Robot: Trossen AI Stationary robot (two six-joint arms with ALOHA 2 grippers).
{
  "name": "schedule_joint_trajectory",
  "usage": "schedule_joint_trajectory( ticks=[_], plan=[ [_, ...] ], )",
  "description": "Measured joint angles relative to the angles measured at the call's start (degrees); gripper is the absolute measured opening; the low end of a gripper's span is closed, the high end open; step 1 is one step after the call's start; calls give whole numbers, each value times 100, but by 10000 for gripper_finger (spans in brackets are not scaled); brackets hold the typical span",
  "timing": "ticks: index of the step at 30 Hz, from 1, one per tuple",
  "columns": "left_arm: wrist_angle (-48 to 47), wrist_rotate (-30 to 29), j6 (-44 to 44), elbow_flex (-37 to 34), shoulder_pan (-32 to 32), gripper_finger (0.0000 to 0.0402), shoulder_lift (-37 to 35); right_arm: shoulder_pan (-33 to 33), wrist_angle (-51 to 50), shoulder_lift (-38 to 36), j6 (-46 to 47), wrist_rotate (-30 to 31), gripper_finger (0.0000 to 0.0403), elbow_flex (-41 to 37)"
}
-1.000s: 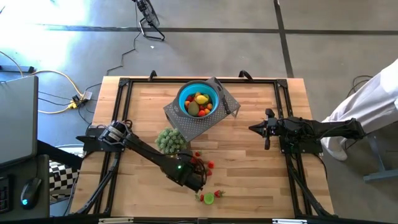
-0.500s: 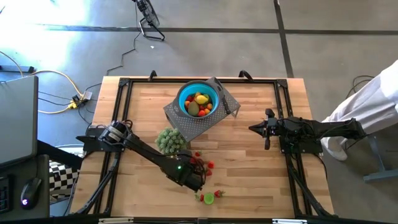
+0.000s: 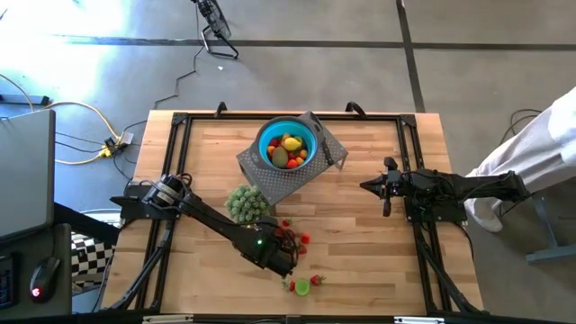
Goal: Pick & Place Fruit
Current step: Put the pear into the blue strainer bowl on the shelf
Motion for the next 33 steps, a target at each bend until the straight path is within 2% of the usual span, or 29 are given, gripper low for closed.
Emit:
schedule_joint_trajectory(
  ticks=[8,17,23,33],
  plan=[
    [26,-2,4,0,0,75,0,0,0,0,0,0,2,0],
    [26,-4,-11,0,0,46,0,0,0,0,0,0,3,0],
    [26,-7,-12,0,0,8,0,0,0,0,0,0,3,0],
    [23,-47,74,0,-2,1,0,0,0,0,0,0,3,0]
  ],
)
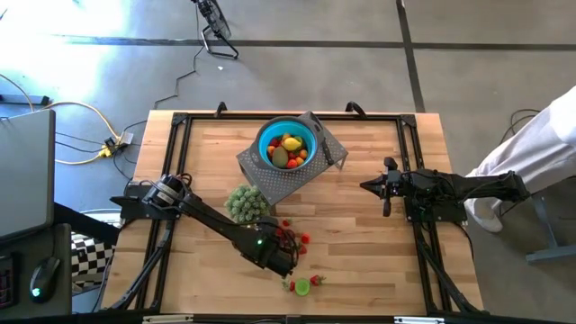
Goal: Pick & Place Fruit
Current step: Put the pear into the blue strainer bowl on the shelf
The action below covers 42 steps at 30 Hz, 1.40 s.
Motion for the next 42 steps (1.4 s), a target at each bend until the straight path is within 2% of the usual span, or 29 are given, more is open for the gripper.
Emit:
schedule_joint_trajectory(
  ticks=[9,19,27,35,42],
  plan=[
    [-184,1,541,235,0,1,2,0,0,0,0,0,2,0],
    [-1444,-243,1494,1575,0,0,1,0,0,2,0,0,2,0],
    [-1555,-662,2741,2590,2,0,1,0,0,0,0,0,2,0],
    [-1915,-1113,3592,3394,48,0,1,0,0,0,0,0,2,0],
    [-2436,-1274,4369,4070,467,0,3,0,0,2,0,0,2,0]
  ],
)
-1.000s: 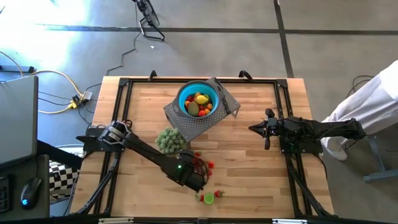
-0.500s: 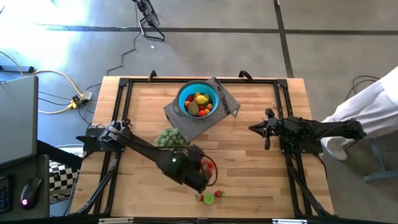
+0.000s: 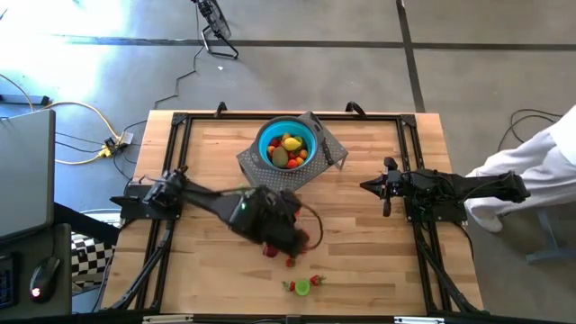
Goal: Pick & Place Fruit
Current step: Put the pear into the blue strainer bowl on the shelf
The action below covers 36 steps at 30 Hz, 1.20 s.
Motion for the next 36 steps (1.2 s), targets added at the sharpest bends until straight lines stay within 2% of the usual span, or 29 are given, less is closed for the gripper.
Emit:
schedule_joint_trajectory(
  ticks=[13,19,36],
  plan=[
    [-46,75,1290,-7,1268,0,-549,0,-1,0,-31,11,2,0],
    [-597,70,1244,-11,1887,0,-613,0,-2,0,-147,15,2,0],
    [-555,573,1166,-164,3023,0,-580,0,-2,0,-147,17,2,0]
  ],
)
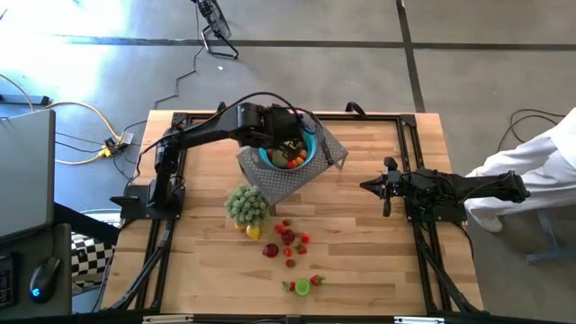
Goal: Pick & Place Fruit
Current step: Put the pear into the blue strainer bowl on the shelf
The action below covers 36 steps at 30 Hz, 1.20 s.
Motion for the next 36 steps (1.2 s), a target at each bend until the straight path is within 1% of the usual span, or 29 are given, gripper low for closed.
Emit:
schedule_joint_trajectory(
  ticks=[3,6,10,22,25,32,36],
  plan=[
    [0,-6,-186,6,44,0,99,0,0,0,-2,-1,2,0],
    [2,38,-153,0,33,0,313,0,0,0,-2,-2,2,0],
    [1,402,124,-7,34,0,521,0,0,0,-1,-4,2,0],
    [2,307,100,-4,40,3,538,0,0,0,-1,-5,3,0],
    [0,297,81,-4,38,19,538,0,0,0,-1,-4,3,0],
    [1,295,71,-4,38,74,540,0,0,0,-1,-1,3,0],
    [0,295,87,-4,38,84,540,0,0,0,-1,0,3,0]
  ],
)
